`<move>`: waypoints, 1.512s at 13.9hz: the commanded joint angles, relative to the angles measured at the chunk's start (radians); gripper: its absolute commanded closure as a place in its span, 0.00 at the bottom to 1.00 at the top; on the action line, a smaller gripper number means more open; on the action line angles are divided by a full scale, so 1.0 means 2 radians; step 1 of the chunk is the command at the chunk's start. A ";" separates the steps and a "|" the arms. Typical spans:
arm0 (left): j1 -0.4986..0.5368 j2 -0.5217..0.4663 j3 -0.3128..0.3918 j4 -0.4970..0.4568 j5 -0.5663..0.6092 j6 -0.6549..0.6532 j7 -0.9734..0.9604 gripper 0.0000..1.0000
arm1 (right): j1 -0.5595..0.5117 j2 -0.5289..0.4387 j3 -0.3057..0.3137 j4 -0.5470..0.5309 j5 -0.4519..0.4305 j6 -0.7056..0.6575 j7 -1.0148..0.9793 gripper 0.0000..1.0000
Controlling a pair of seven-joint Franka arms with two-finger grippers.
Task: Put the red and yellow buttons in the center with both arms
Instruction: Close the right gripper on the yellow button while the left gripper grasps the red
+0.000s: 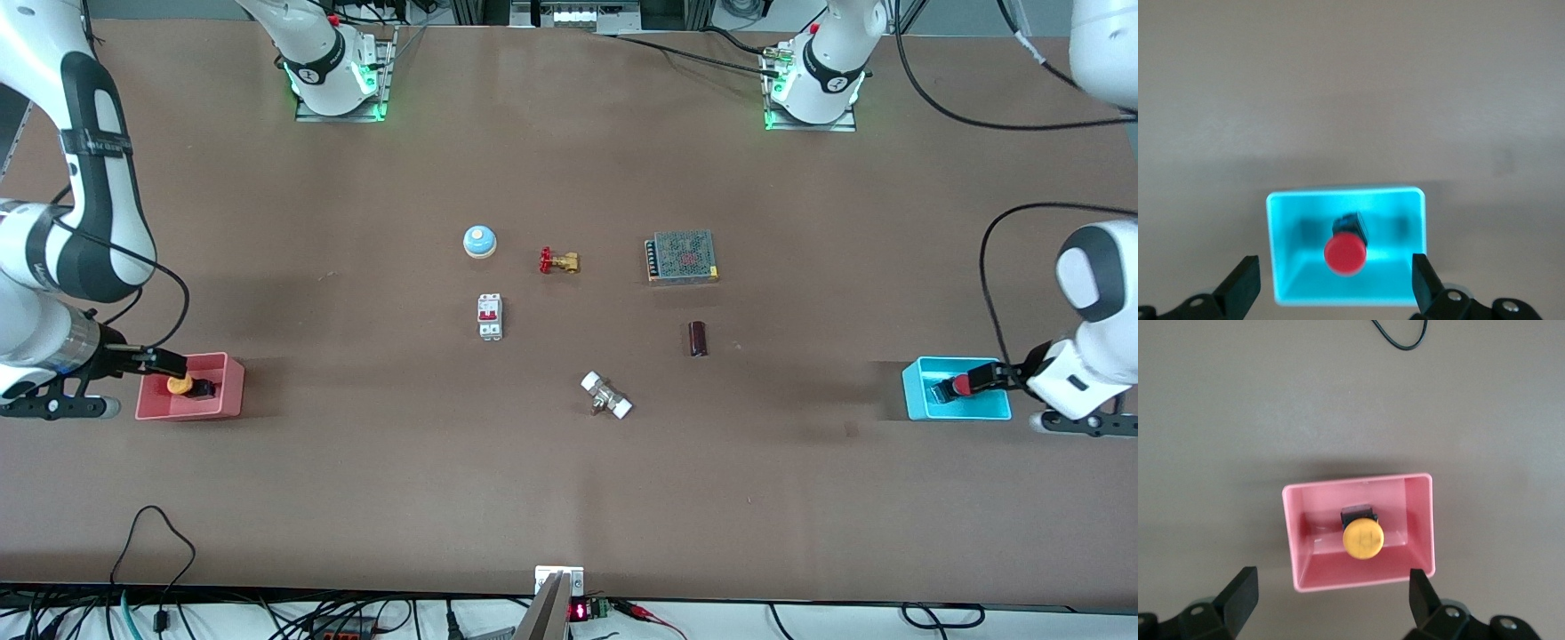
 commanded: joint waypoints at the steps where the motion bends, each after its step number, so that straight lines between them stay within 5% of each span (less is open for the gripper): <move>1: 0.019 0.001 -0.004 -0.068 0.002 0.081 0.003 0.00 | -0.010 0.019 0.003 -0.009 -0.008 0.047 -0.009 0.00; 6: 0.027 0.015 -0.009 -0.077 0.001 0.087 0.003 0.01 | -0.016 0.027 0.004 -0.068 -0.020 0.158 -0.009 0.00; 21: 0.025 0.057 -0.009 -0.046 -0.036 0.116 0.003 0.13 | -0.039 0.039 0.024 -0.091 -0.015 0.176 -0.075 0.00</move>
